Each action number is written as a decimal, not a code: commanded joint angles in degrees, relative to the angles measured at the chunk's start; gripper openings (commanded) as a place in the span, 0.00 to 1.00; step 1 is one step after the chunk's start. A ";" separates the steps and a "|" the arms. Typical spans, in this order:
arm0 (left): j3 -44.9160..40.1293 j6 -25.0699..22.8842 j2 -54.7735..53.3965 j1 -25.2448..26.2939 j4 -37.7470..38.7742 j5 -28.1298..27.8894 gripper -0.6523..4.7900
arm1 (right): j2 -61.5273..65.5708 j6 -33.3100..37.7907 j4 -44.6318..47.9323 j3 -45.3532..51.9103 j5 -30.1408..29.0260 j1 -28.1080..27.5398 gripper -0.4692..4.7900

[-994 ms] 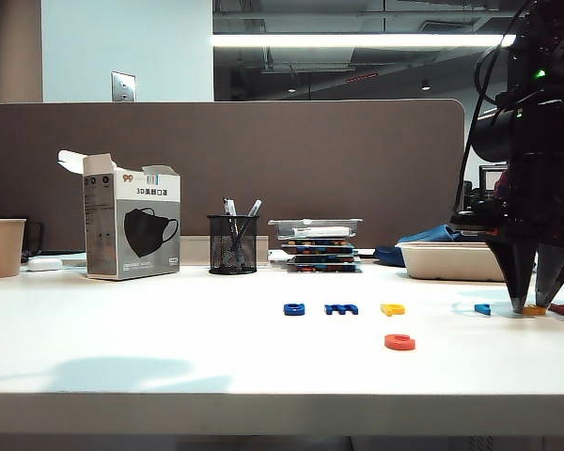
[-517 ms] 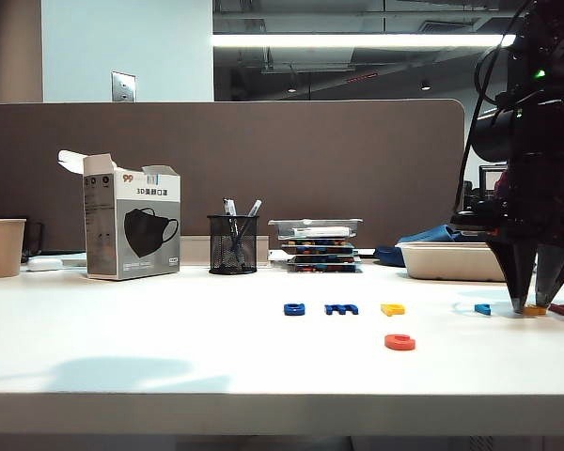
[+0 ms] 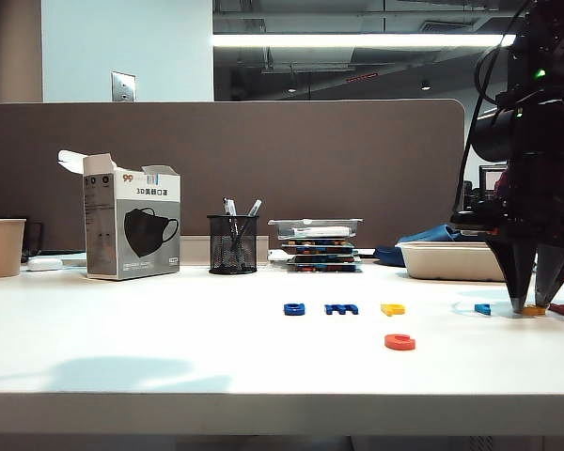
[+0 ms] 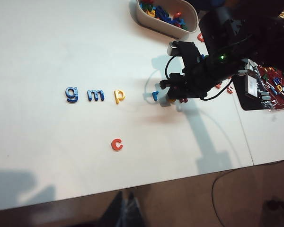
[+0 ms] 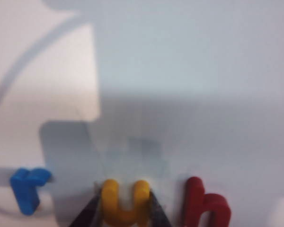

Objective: Select the appropriate letters from the row of letter magnets placed on the table to arrange into the word "cup".

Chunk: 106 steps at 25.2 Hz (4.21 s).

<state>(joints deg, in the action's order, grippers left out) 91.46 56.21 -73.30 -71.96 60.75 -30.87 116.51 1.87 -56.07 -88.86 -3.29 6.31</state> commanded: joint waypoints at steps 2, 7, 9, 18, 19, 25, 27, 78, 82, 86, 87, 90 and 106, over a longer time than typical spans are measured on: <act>0.22 -0.26 0.11 0.00 -0.02 -0.39 0.11 | -2.25 1.16 -0.48 0.09 -0.72 0.11 0.31; 0.22 -0.28 0.11 0.00 0.00 -0.39 0.11 | -3.98 1.75 -1.42 0.09 -1.01 0.11 0.31; 0.22 -0.26 0.11 0.00 -0.02 -0.39 0.11 | -4.48 2.71 -2.08 0.09 -1.86 0.11 0.31; 0.22 -0.26 0.11 -0.02 -0.02 -0.39 0.11 | -10.62 5.66 -4.70 0.22 -4.72 0.09 0.31; 0.22 -0.26 0.11 0.00 0.00 -0.39 0.11 | -12.13 5.66 -5.20 0.28 -4.70 0.11 0.31; 0.22 -0.28 0.11 0.00 -0.04 -0.39 0.11 | -15.65 7.15 -7.15 0.37 -4.52 1.05 0.31; 0.22 -0.26 0.11 -0.02 0.02 -0.39 0.11 | -16.11 7.45 -7.74 0.44 -4.35 2.27 0.31; 0.22 -0.28 0.11 -0.02 0.00 -0.39 0.11 | -16.06 22.16 10.91 23.98 -2.62 20.04 0.31; 0.22 -0.28 0.11 -0.02 -0.02 -0.39 0.11 | -16.06 22.16 10.93 23.98 -2.60 20.02 0.35; 0.22 -0.28 0.11 -0.02 -0.02 -0.39 0.11 | -16.09 22.27 10.91 23.98 -2.62 20.02 0.42; 0.22 -0.26 0.11 -0.02 -0.02 -0.39 0.11 | -16.09 22.25 10.91 23.98 -2.62 20.02 0.42; 0.22 -0.28 0.11 0.00 -0.02 -0.39 0.11 | -16.09 22.23 10.99 23.98 -2.62 20.02 0.45; 0.22 -0.28 0.11 0.00 0.00 -0.39 0.11 | -16.11 22.05 7.69 18.01 -2.84 20.00 0.49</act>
<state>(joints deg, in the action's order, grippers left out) 91.46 56.21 -73.30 -71.96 60.73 -30.89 100.64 23.97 -47.72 -70.11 -6.15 26.20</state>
